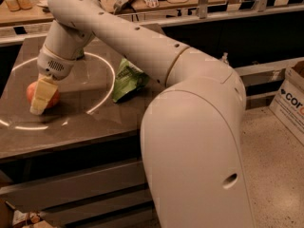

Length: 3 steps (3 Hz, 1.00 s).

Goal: Move apple near green rice chip bag

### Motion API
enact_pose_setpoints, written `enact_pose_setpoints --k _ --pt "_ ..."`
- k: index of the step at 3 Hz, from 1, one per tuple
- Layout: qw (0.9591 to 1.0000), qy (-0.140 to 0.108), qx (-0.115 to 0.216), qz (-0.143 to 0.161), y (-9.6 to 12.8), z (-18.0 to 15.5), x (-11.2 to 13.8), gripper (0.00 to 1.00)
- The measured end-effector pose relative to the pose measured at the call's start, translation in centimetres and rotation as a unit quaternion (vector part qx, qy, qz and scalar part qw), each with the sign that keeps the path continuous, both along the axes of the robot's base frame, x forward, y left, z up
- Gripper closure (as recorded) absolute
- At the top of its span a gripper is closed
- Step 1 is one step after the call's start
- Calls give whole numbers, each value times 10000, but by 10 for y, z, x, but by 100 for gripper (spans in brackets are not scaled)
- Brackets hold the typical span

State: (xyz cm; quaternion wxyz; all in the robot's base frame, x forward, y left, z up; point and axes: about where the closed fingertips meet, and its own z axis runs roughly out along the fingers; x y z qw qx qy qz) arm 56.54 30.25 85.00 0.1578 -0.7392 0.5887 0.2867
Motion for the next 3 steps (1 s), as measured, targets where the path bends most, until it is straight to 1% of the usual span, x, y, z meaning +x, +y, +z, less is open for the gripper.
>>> enact_pose_setpoints --k 1,2,3 --pt "9997 -178 -136 29 -3 9 8 59" --pt "9962 -775 -374 -163 -23 47 31 81" --pt "9850 -1454 -807 -465 -56 92 52 100"
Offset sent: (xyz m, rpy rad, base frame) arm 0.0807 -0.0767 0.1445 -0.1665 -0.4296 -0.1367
